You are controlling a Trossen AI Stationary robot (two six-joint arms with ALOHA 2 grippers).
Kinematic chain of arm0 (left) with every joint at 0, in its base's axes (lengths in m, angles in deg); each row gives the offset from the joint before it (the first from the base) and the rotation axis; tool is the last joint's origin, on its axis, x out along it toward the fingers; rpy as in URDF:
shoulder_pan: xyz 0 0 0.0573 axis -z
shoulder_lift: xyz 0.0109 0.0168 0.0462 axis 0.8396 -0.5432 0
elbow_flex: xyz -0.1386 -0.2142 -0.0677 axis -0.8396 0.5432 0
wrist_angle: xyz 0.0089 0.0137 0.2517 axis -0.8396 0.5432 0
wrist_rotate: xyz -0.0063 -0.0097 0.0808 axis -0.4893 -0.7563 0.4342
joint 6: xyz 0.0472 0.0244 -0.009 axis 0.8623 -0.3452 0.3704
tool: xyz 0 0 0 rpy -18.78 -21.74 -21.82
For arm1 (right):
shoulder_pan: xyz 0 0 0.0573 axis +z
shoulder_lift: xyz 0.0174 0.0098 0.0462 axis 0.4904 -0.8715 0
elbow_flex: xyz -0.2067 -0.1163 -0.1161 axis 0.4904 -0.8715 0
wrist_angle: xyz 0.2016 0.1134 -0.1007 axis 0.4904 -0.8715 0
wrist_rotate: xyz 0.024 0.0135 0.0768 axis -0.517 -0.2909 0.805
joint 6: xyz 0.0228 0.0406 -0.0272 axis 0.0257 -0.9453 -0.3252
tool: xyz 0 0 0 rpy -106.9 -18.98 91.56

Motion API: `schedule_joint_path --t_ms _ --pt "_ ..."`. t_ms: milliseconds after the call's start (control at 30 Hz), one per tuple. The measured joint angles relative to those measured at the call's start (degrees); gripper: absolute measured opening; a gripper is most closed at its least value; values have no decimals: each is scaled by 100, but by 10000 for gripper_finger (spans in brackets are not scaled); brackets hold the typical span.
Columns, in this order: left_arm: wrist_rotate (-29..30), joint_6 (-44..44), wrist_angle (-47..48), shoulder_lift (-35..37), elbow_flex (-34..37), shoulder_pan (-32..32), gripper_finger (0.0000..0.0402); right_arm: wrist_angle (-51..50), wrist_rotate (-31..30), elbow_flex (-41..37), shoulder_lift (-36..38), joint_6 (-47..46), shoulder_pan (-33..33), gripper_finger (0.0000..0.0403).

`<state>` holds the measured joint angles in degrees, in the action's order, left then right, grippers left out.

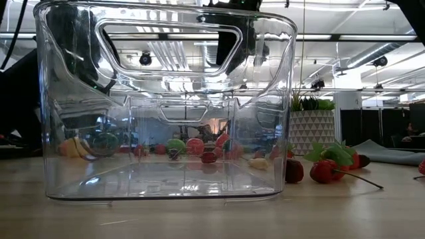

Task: Pick and placing Produce into tupperware
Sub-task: Put the light orange peach into the transparent bin

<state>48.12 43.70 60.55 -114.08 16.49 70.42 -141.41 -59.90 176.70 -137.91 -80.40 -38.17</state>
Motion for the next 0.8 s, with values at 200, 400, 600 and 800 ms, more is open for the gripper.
schedule_joint_path --t_ms 200,400,600,800 --pt "-13 2 274 34 -135 0 240 -1 2 0 0 49 0 288" --pt "-14 3 358 81 -158 34 240 -1 2 0 0 71 0 288" --pt "-2 0 196 79 -75 142 240 -6 1 0 0 71 0 288" --pt "12 -7 -131 70 -13 227 240 -86 2 0 0 41 0 288"
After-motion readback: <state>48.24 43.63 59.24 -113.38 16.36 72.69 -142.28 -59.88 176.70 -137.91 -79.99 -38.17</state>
